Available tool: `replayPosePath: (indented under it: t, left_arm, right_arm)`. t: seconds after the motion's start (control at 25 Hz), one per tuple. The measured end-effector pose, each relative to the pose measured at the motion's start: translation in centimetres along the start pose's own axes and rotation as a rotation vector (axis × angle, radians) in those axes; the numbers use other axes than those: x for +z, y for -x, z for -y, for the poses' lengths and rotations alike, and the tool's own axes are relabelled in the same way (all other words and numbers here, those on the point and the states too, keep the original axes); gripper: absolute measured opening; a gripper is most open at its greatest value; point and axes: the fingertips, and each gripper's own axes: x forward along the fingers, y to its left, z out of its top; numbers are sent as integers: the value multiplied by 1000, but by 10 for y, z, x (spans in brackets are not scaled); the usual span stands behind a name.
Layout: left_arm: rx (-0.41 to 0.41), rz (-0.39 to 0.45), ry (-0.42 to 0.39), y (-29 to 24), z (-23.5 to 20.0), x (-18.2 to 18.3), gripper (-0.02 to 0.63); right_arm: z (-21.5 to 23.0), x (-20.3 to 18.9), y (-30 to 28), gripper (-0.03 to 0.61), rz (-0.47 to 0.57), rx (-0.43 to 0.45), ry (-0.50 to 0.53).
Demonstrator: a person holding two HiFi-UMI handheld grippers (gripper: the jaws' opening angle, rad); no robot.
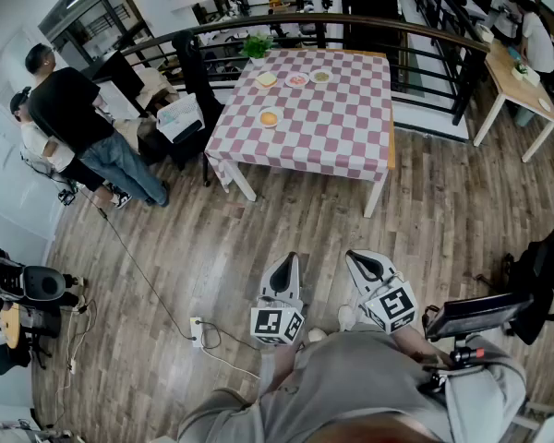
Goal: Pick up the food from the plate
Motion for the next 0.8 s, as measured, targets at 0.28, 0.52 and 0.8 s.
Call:
replayPosePath:
  t: [0.28,0.52,0.8]
  left_arm:
    - [-20,-3,-41,-19,27,1,10]
    - [-7,-2,-56,-30,36,2,9]
    - [48,15,-91,-42,36,-3,9]
  right_arm:
    - [13,-2,0,14,15,34,-32]
    - [28,-4,-9,14,6,53,-36]
    - [55,-12,-25,14,31,94,-64]
